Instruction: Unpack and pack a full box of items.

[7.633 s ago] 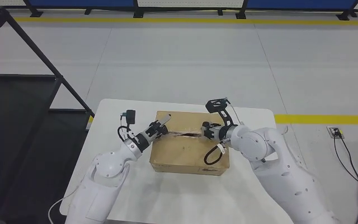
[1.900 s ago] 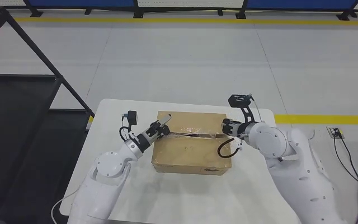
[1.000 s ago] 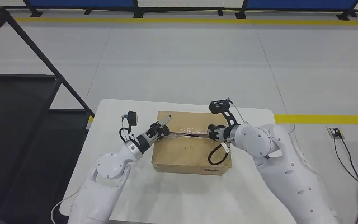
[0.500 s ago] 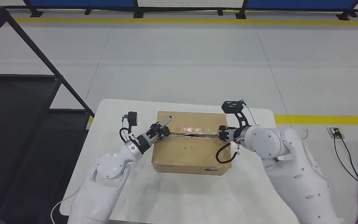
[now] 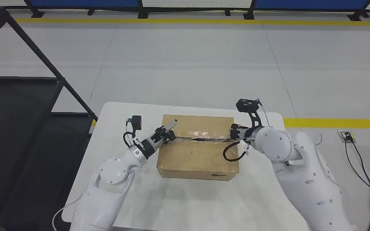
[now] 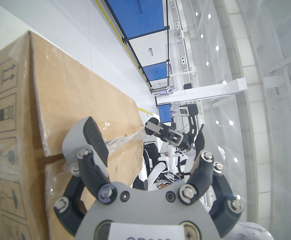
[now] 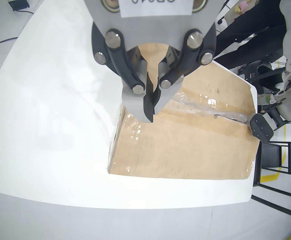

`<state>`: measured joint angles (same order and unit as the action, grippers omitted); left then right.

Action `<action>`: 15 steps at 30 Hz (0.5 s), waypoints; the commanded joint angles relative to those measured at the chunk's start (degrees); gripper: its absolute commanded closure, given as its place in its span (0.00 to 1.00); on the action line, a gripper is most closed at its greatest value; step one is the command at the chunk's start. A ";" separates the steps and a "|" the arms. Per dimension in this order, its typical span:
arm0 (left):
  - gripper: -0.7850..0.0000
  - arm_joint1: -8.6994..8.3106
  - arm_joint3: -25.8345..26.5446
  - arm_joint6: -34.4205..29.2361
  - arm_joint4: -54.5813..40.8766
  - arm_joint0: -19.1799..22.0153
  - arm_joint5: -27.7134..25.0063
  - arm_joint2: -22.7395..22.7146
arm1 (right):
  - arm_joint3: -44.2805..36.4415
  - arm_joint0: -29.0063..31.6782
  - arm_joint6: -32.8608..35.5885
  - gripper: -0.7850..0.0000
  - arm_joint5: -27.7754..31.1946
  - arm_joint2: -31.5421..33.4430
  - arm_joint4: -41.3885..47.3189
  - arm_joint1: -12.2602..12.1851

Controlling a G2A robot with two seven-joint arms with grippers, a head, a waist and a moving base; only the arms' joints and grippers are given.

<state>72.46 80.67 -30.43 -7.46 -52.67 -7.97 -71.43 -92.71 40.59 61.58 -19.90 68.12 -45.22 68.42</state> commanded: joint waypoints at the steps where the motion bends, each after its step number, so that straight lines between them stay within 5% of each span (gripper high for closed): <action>1: 0.00 -0.01 -0.02 -0.04 0.01 -0.02 -0.04 -0.02 | -2.07 0.92 -1.46 1.00 -0.46 0.52 -0.25 -0.07; 6: 0.00 0.01 -0.17 -0.03 0.00 0.10 -0.08 0.03 | -4.19 2.13 -3.38 1.00 4.06 -0.40 1.92 0.07; 15: 0.00 0.06 -0.56 0.14 -0.41 0.29 -0.58 -0.04 | 7.28 -5.35 2.02 1.00 9.26 -6.50 5.99 1.45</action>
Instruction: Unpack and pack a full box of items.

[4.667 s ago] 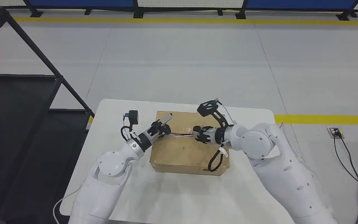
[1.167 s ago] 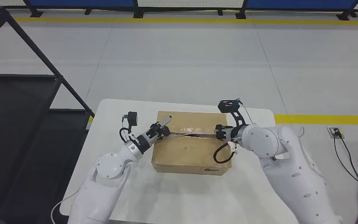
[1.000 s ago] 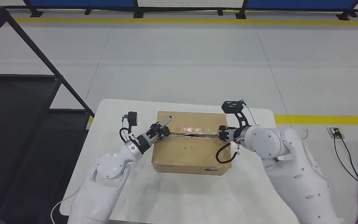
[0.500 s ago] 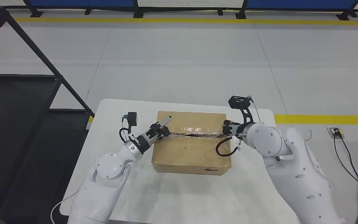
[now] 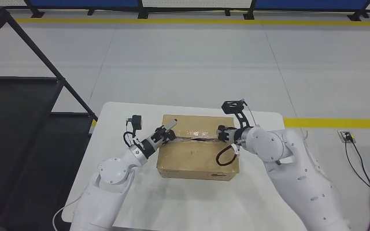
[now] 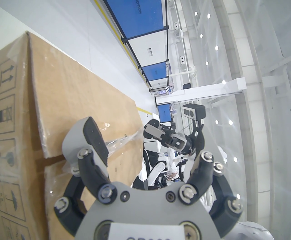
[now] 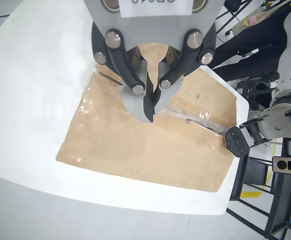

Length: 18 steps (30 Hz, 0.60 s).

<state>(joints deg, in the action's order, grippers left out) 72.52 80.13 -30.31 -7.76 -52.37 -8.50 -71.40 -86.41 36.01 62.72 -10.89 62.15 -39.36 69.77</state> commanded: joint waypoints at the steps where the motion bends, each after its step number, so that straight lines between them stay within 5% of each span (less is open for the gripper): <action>1: 0.00 -0.01 -0.05 0.07 -0.21 -0.04 -0.09 -0.15 | 2.25 -1.48 1.28 1.00 0.09 -0.89 0.40 0.24; 18: 0.00 -0.10 0.31 0.83 -0.50 -0.38 -0.31 -1.05 | 11.88 -8.05 1.90 1.00 5.15 -6.95 6.02 2.50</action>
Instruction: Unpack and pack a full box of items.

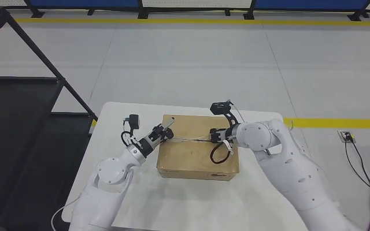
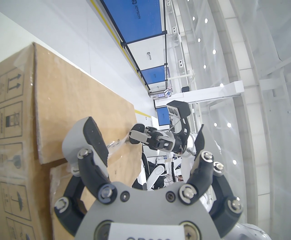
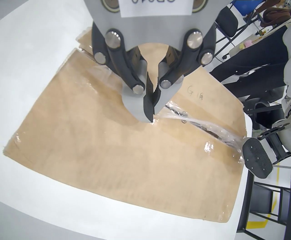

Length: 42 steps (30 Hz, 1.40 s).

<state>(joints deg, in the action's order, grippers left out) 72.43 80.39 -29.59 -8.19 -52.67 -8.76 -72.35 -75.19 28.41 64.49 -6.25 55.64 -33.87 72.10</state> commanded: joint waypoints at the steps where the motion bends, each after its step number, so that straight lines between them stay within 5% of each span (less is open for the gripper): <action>1: 0.00 -0.03 0.13 0.26 -0.21 -0.19 -0.15 -0.27 | 1.53 -1.05 0.02 1.00 1.03 -1.01 0.99 0.41; 32: 0.00 -1.30 3.17 5.68 -4.16 -4.94 -3.09 -10.21 | 16.10 -12.18 -7.63 1.00 9.93 -14.51 10.94 8.48; 42: 0.00 -1.50 3.90 6.44 -5.23 -6.43 -3.85 -11.65 | 14.67 -11.95 -12.04 1.00 10.06 -14.30 11.08 9.49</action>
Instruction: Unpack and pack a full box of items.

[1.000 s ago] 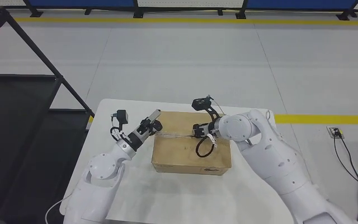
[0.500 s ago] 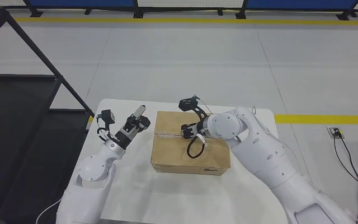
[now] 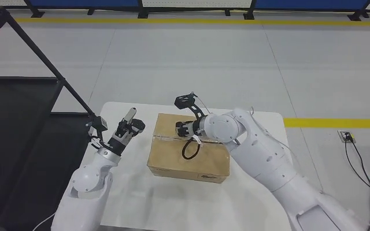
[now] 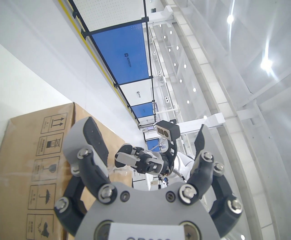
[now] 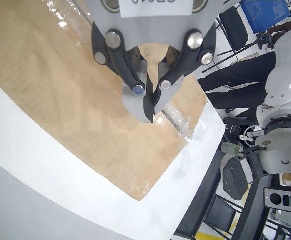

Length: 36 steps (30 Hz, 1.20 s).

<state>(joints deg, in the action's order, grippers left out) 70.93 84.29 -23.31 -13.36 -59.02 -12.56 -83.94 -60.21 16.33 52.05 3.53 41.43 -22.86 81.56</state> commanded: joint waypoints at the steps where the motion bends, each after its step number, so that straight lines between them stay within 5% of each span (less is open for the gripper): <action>1: 0.00 -0.01 -0.02 0.44 -0.06 -0.16 -0.13 -0.16 | -0.52 0.27 0.98 1.00 0.69 -0.28 0.41 0.15; 12: 0.00 -0.30 -1.08 1.70 2.91 -0.94 1.95 -0.77 | 7.98 -2.83 1.10 1.00 0.88 -5.72 2.59 4.35; 23: 0.00 0.25 -5.66 3.52 8.46 1.97 3.64 3.86 | 15.29 -5.10 -5.14 1.00 4.29 -7.49 5.72 8.40; 36: 0.00 0.44 -6.28 -1.77 6.94 2.48 2.83 6.04 | 20.25 -6.73 -2.72 1.00 5.17 -6.29 4.64 9.30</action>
<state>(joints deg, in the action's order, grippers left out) 71.38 77.92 -24.79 -6.21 -56.52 -9.69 -77.89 -39.96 9.53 49.31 8.64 34.90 -18.09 90.97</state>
